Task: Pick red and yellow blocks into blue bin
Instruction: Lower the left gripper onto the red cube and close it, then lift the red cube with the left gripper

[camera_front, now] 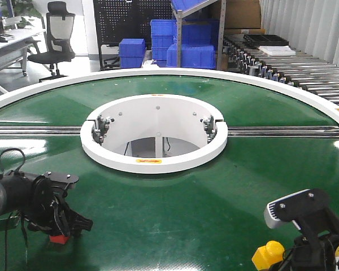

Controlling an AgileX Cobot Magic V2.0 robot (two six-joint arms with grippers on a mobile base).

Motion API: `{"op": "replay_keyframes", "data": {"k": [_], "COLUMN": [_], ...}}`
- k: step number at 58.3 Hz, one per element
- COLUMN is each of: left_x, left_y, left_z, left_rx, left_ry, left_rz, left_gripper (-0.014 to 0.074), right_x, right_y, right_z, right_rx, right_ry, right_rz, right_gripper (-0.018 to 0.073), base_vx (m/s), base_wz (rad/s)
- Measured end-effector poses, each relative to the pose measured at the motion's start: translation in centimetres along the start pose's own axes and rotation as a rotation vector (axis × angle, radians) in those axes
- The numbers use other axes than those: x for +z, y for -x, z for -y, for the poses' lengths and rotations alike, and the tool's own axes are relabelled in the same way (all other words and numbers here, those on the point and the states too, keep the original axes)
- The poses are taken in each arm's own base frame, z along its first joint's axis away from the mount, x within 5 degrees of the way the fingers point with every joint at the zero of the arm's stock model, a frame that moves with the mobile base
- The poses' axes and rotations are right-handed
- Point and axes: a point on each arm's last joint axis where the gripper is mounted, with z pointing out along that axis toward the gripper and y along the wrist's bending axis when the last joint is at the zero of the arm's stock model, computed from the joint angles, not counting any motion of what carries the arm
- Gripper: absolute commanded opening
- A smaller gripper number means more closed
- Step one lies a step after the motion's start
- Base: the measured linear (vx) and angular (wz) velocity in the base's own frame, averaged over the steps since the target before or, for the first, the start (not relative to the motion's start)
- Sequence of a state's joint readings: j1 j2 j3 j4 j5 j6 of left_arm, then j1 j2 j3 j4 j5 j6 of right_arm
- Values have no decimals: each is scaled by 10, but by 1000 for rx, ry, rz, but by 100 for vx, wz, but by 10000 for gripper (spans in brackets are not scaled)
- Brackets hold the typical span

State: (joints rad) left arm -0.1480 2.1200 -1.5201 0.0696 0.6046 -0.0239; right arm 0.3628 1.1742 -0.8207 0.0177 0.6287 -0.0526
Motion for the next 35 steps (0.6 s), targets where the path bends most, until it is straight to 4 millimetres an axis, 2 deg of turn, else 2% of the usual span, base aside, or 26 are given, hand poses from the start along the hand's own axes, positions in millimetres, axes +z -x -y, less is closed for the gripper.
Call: {"op": "replay_keyframes", "data": {"k": [9,18,28,35], "left_x": [-13,-47,-114,-171], "left_y": [2,9,15,2], "left_z": [-1,-3,-4,1], "left_rx": [-1,-4,-11,15], "left_ry": [2,6,5,-12], "left_rz": [-4,32,148,273], "left_gripper": [364,304,247,224], "right_x": [0,0,0,0], "right_y": [0,0,0,0], "right_z": [0,0,0,0], "right_rx": [0,0,0,0], "right_ry": [0,0,0,0], "right_rz": [0,0,0,0], "right_gripper": [271,271,271,271], "base_vx": [0,0,0,0], "base_wz": [0,0,0,0]}}
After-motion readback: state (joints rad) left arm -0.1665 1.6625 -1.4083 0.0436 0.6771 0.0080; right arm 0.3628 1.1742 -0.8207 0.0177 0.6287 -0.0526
